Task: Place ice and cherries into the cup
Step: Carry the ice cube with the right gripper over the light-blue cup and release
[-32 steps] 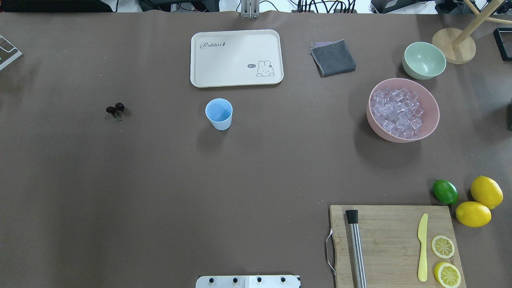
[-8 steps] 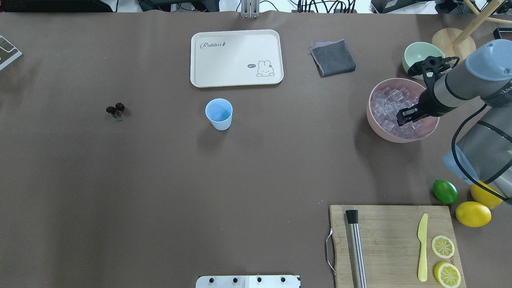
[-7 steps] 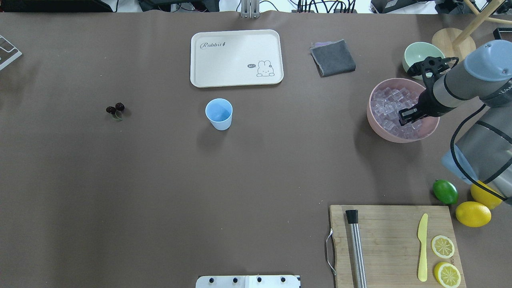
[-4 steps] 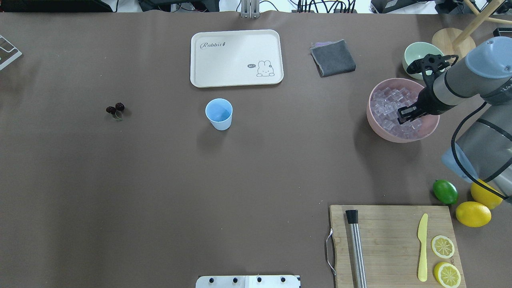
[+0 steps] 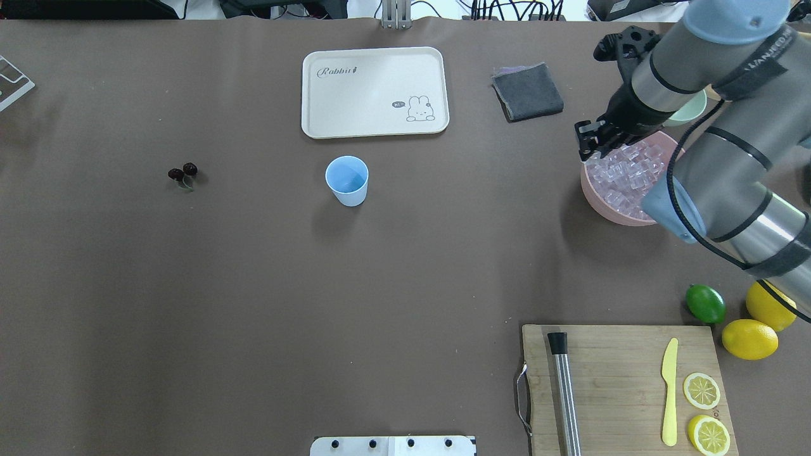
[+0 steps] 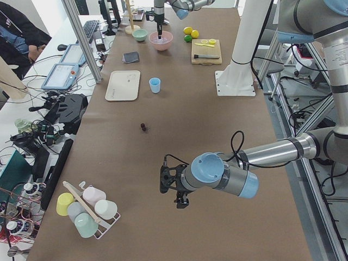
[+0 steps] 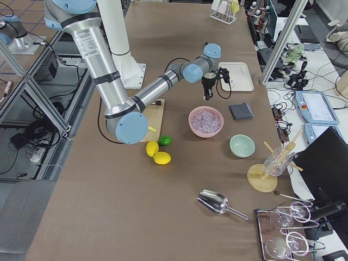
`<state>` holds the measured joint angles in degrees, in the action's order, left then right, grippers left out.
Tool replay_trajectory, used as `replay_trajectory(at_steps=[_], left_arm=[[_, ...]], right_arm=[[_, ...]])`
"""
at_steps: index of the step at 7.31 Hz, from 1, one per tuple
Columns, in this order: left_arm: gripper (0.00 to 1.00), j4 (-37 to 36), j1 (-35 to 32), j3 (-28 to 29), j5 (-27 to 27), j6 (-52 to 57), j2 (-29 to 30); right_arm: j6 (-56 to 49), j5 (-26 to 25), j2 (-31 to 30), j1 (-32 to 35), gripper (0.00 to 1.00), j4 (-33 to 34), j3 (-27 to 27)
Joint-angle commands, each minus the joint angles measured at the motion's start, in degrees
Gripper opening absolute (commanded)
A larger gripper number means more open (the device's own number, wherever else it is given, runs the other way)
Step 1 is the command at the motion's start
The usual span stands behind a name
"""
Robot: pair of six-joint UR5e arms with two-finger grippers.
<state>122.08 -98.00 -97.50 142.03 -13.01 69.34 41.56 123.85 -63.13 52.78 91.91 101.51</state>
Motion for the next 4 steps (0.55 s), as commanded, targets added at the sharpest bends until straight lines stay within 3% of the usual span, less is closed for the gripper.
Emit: replay_trajectory(at_steps=[1, 3, 4], left_arm=[[0.98, 0.00, 0.00, -0.06, 0.00, 0.00, 0.00], [0.98, 0.09, -0.09, -0.15, 0.00, 0.00, -0.35], [0.98, 0.26, -0.26, -0.32, 0.09, 0.00, -0.44]], right_arm=[[15.91, -4.20, 10.60, -6.59, 0.20, 2.75, -2.35], [27.03, -8.87, 21.34, -11.71, 0.20, 2.14, -9.72], [33.26, -11.76, 23.04, -13.82, 0.20, -2.13, -10.97]])
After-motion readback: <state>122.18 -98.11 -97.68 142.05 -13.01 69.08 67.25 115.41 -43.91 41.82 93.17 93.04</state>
